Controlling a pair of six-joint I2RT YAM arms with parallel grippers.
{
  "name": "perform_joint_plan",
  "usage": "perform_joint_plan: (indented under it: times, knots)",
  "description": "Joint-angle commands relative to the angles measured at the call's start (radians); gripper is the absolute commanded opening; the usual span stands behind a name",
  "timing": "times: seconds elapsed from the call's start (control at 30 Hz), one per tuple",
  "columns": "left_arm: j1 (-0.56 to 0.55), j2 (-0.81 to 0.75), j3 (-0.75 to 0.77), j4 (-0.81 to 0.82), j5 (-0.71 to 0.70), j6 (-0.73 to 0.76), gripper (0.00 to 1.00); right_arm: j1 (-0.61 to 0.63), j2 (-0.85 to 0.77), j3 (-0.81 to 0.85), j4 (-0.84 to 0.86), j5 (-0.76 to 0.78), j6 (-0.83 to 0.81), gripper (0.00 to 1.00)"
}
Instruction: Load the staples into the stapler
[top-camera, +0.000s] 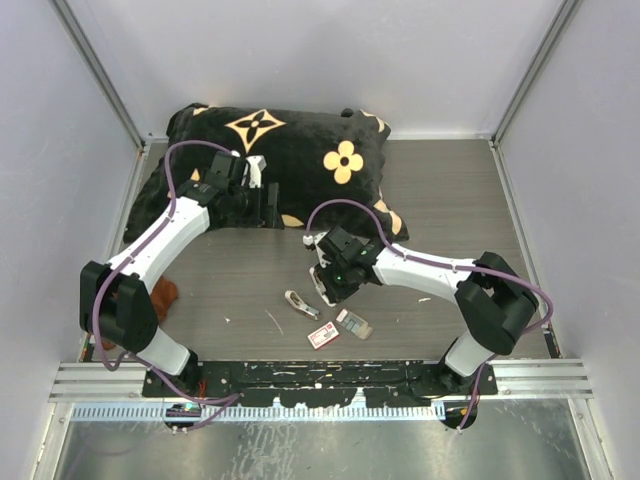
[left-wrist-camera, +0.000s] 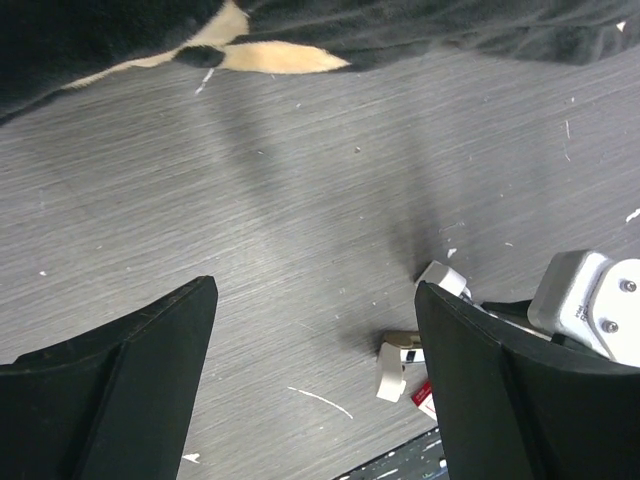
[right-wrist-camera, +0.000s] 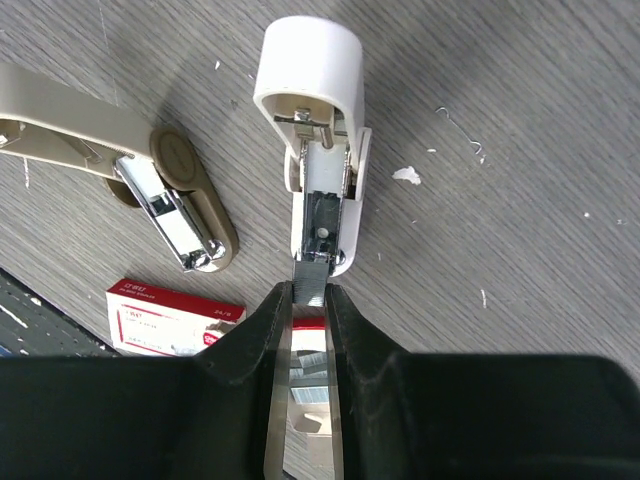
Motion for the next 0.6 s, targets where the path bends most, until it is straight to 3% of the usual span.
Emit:
perform_joint_plan:
  times: [0.0,0.57]
  knots:
    - [0.005,-0.060,0.001,0.057,-0.060,0.011,0.83,0.017,0.008,0.048,0.010,0.026,0.026,0.21]
    - [0.005,-0.059,0.001,0.058,-0.040,0.009,0.84,0.022,0.061,0.094,-0.014,0.077,0.027,0.21]
